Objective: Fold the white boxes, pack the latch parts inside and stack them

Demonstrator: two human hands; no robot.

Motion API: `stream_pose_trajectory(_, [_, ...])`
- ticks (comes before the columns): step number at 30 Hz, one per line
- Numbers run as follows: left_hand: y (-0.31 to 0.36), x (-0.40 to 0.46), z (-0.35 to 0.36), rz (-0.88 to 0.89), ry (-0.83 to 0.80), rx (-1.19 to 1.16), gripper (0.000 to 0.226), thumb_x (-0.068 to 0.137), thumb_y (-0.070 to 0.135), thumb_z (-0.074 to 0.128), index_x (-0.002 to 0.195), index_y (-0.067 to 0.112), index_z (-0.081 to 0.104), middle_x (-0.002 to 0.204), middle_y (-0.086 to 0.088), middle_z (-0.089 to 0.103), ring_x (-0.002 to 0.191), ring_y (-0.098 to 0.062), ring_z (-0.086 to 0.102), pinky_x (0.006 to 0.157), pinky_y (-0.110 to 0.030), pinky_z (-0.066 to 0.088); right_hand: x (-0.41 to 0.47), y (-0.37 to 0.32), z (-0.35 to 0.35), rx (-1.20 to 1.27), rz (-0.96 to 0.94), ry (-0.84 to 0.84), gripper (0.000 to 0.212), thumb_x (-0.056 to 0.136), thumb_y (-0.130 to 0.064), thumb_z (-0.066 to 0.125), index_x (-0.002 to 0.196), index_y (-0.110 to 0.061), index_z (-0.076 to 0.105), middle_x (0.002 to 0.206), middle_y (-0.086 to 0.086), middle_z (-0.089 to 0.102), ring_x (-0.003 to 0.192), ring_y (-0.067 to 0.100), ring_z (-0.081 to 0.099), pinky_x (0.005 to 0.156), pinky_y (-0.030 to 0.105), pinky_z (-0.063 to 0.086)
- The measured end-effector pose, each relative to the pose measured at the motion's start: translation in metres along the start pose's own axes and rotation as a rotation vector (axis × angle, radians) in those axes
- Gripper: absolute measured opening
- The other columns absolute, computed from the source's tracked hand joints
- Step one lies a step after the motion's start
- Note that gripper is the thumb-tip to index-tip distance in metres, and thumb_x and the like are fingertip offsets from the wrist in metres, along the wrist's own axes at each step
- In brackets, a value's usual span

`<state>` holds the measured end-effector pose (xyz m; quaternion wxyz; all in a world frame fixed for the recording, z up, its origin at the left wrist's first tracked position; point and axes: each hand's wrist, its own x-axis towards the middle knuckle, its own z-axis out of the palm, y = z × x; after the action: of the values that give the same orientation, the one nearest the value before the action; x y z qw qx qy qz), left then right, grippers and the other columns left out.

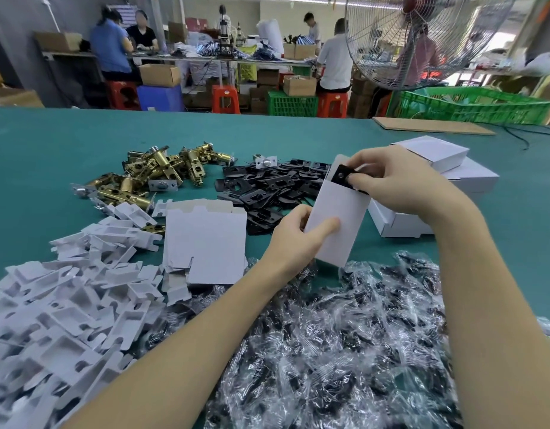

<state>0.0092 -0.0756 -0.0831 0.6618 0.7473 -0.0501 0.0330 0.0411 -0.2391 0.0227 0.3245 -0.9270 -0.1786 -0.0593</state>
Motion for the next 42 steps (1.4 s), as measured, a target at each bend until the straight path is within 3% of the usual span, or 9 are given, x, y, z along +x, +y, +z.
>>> stream_pose_trajectory(8, [-0.002,0.001,0.000,0.021,-0.002,-0.051,0.032,0.079,0.042,0.066,0.100,0.018,0.059,0.089,0.006,0.064,0.075,-0.008,0.059,0.057,-0.018,0.045,0.000,-0.013,-0.002,-0.150,-0.069,-0.067,0.017,0.098,-0.022,0.063,0.093,-0.037,0.069,0.090,-0.017,0.071,0.084,-0.005,0.061,0.064,0.008,0.038])
stream_pose_trajectory(13, [-0.005,0.003,-0.001,0.030,0.036,-0.067,0.024,0.085,0.035,0.070,0.100,0.021,0.059,0.086,0.007,0.061,0.069,-0.005,0.055,0.053,-0.014,0.042,0.000,-0.020,-0.003,-0.221,-0.048,-0.142,0.027,0.099,-0.013,0.051,0.100,-0.034,0.069,0.058,-0.026,0.059,0.063,-0.010,0.055,0.051,0.006,0.034])
stream_pose_trajectory(19, [-0.007,0.006,-0.002,0.030,0.083,-0.086,0.016,0.093,0.027,0.070,0.102,0.020,0.059,0.092,0.004,0.064,0.077,-0.011,0.058,0.055,-0.017,0.043,-0.001,-0.031,0.006,-0.308,-0.057,-0.149,0.035,0.097,-0.014,0.049,0.120,-0.026,0.073,0.100,-0.009,0.065,0.094,0.015,0.059,0.077,0.026,0.041])
stream_pose_trajectory(26, [-0.006,0.006,-0.002,0.009,0.092,-0.106,0.016,0.094,0.028,0.070,0.102,0.019,0.058,0.094,0.004,0.064,0.080,-0.010,0.059,0.057,-0.015,0.044,-0.002,-0.033,0.004,-0.298,-0.075,-0.128,0.035,0.096,-0.012,0.049,0.115,-0.028,0.074,0.101,-0.011,0.065,0.096,0.012,0.059,0.069,0.011,0.038])
stream_pose_trajectory(29, [-0.007,0.004,-0.001,0.040,0.073,-0.076,0.019,0.092,0.028,0.071,0.103,0.019,0.058,0.090,0.007,0.063,0.075,-0.006,0.057,0.055,-0.011,0.043,-0.005,-0.036,0.003,-0.367,-0.037,-0.210,0.031,0.095,-0.014,0.050,0.116,-0.024,0.071,0.109,-0.004,0.069,0.103,0.019,0.061,0.085,0.030,0.051])
stream_pose_trajectory(33, [-0.006,0.001,-0.001,0.087,0.063,-0.022,0.024,0.084,0.033,0.071,0.100,0.021,0.058,0.089,0.010,0.065,0.072,-0.001,0.056,0.060,-0.014,0.045,-0.008,-0.038,0.002,-0.416,-0.009,-0.267,0.020,0.093,-0.015,0.053,0.083,-0.024,0.069,0.084,-0.003,0.066,0.078,0.018,0.060,0.066,0.032,0.048])
stream_pose_trajectory(36, [-0.005,0.000,0.000,0.098,0.064,-0.006,0.027,0.080,0.038,0.069,0.099,0.022,0.058,0.090,0.009,0.066,0.072,0.000,0.057,0.060,-0.015,0.046,-0.008,-0.039,0.003,-0.424,0.032,-0.267,0.032,0.089,-0.014,0.055,0.061,-0.016,0.039,0.060,-0.001,0.039,0.058,0.020,0.035,0.057,0.033,0.029])
stream_pose_trajectory(38, [-0.005,0.000,-0.001,0.085,0.062,-0.019,0.024,0.087,0.035,0.072,0.101,0.022,0.058,0.092,0.007,0.067,0.074,-0.003,0.058,0.059,-0.017,0.046,-0.009,-0.040,0.005,-0.419,0.029,-0.269,0.028,0.088,-0.016,0.056,0.066,-0.011,0.039,0.063,0.004,0.036,0.060,0.022,0.032,0.059,0.035,0.027])
stream_pose_trajectory(42, [-0.005,0.003,-0.003,0.057,0.093,-0.044,0.018,0.093,0.028,0.072,0.102,0.022,0.057,0.093,0.006,0.065,0.081,-0.012,0.060,0.064,-0.026,0.048,-0.006,-0.038,0.008,-0.431,0.004,-0.257,0.027,0.090,-0.023,0.058,0.107,-0.004,0.066,0.095,0.013,0.067,0.084,0.029,0.059,0.070,0.038,0.045])
